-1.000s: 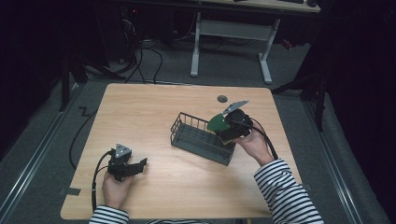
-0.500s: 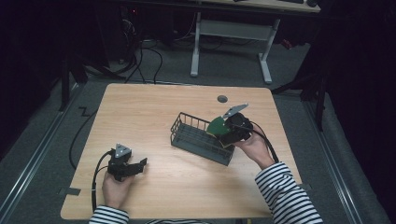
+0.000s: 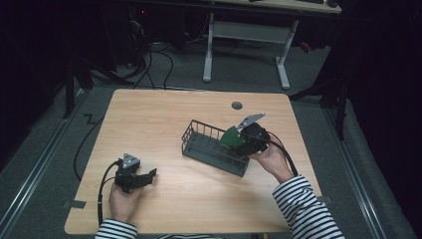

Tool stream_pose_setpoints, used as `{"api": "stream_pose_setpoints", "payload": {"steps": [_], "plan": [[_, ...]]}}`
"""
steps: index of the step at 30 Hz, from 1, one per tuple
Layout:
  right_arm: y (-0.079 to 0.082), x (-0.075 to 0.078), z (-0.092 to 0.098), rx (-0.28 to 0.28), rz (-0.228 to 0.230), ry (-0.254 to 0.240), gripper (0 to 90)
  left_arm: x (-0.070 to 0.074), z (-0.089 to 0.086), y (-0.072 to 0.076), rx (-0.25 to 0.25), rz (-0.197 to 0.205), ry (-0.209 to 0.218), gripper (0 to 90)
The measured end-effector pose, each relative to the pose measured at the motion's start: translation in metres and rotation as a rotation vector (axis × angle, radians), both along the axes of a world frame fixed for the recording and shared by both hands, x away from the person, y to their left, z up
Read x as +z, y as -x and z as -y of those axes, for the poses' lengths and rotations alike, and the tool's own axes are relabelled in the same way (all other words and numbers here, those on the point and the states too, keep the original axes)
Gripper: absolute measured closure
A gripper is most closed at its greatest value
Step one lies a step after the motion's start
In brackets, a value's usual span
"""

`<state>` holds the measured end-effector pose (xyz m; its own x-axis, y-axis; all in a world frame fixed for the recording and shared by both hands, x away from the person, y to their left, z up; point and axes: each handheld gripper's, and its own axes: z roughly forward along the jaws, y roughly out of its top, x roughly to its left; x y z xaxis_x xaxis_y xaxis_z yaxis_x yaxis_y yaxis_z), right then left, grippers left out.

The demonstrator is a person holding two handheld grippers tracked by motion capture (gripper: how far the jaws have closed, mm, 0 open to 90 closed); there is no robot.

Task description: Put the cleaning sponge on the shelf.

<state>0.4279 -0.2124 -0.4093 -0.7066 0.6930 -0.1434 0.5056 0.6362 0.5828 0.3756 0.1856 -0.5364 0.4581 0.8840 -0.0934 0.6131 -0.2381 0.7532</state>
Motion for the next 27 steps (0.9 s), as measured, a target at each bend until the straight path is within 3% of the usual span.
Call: {"api": "stream_pose_setpoints", "payload": {"steps": [8, 11, 18, 27], "plan": [[0.002, 0.0, 0.0, 0.009, -0.008, -0.014, 30.5, 0.0, 0.0, 0.0, 0.001, 0.0, 0.001, 28.0], [0.002, -0.001, -0.001, 0.017, -0.035, -0.027, 32.5, 0.0, 0.0, 0.0, 0.0, -0.001, 0.002, 28.1], [0.002, -0.008, -0.004, 0.029, -0.051, -0.029, 32.8, 0.0, 0.0, 0.0, -0.001, -0.001, 0.002, 28.0], [0.007, -0.003, 0.012, -0.031, -0.019, -0.13, 38.9, 0.0, 0.0, 0.0, 0.0, -0.001, 0.002, 28.0]]}}
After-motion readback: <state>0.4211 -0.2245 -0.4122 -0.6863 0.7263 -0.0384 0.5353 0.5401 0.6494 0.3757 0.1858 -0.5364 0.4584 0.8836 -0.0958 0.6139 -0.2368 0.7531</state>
